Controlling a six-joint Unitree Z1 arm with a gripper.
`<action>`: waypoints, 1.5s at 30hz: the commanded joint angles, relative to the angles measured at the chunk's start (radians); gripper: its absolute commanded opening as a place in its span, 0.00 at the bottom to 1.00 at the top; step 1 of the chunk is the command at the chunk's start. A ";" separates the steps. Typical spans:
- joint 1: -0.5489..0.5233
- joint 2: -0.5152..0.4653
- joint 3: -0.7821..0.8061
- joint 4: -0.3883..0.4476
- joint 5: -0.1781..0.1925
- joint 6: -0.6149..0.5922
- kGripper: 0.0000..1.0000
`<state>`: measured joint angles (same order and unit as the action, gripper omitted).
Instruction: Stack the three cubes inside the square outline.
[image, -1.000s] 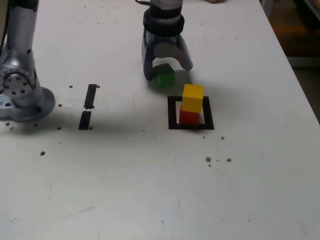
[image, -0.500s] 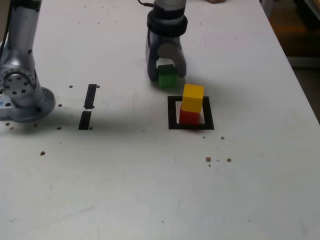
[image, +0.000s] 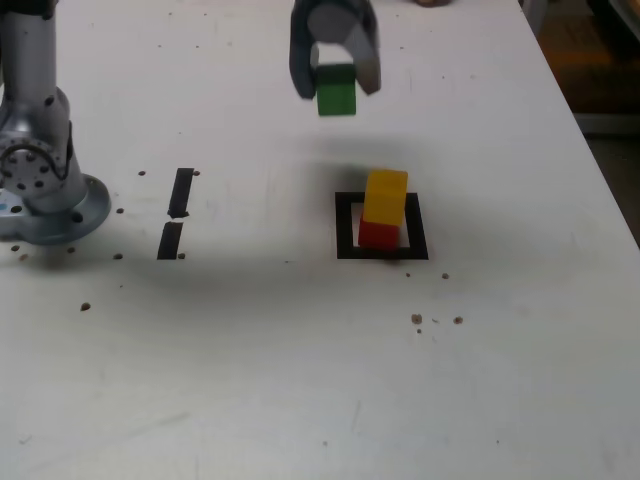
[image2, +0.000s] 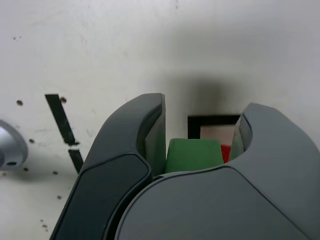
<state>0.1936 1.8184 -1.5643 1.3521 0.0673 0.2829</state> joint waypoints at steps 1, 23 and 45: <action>-0.027 -0.009 -0.050 0.038 -0.001 0.001 0.07; -0.232 0.078 -0.162 0.100 -0.067 -0.077 0.08; -0.260 0.146 -0.098 0.000 -0.076 -0.077 0.26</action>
<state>-0.0632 1.9640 -1.6656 1.3532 -0.0090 0.2063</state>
